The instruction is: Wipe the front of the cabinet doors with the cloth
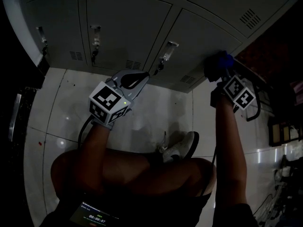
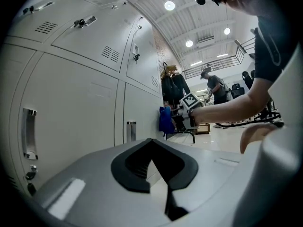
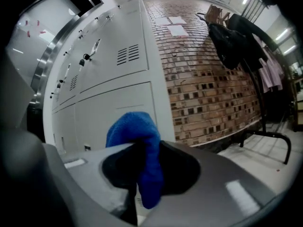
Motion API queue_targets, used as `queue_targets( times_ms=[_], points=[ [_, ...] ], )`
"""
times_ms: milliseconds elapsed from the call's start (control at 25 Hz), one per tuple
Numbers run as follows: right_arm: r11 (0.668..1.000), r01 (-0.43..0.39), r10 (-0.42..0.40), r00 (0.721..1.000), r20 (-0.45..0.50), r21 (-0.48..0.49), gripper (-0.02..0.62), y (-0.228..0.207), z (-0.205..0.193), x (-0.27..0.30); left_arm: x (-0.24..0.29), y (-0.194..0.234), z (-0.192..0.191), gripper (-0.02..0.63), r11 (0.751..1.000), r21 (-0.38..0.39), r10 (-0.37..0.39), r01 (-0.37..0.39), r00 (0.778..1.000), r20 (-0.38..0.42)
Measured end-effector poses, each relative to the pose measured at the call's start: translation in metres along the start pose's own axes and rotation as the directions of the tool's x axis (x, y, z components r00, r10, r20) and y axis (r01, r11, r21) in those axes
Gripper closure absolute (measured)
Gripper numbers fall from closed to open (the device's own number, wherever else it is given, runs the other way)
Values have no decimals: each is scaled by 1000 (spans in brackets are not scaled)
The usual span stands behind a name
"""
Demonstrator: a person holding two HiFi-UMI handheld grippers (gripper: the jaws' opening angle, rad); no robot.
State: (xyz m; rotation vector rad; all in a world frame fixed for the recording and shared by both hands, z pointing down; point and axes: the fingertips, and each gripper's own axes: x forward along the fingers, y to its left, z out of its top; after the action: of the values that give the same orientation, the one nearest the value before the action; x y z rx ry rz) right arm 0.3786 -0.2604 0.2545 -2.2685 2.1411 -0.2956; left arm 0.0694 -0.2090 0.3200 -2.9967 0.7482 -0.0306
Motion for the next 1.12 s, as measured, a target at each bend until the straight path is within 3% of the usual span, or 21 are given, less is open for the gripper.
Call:
queue_targets(
  times_ms=[240, 560, 880, 1120],
  points=[
    [985, -169, 168, 986, -21, -31, 518, 98, -29, 9, -1, 3, 0, 606, 1000, -6, 16, -16, 1000, -4],
    [951, -305, 297, 948, -115, -52, 518, 203, -75, 44, -2, 5, 5, 606, 999, -21, 25, -25, 1000, 16],
    [948, -306, 293, 947, -131, -85, 518, 210, -72, 61, -5, 7, 6, 606, 999, -27, 25, -24, 999, 27],
    [961, -268, 258, 957, -135, -63, 518, 174, -69, 58, -4, 6, 4, 606, 1000, -23, 22, -22, 1000, 19]
  ],
)
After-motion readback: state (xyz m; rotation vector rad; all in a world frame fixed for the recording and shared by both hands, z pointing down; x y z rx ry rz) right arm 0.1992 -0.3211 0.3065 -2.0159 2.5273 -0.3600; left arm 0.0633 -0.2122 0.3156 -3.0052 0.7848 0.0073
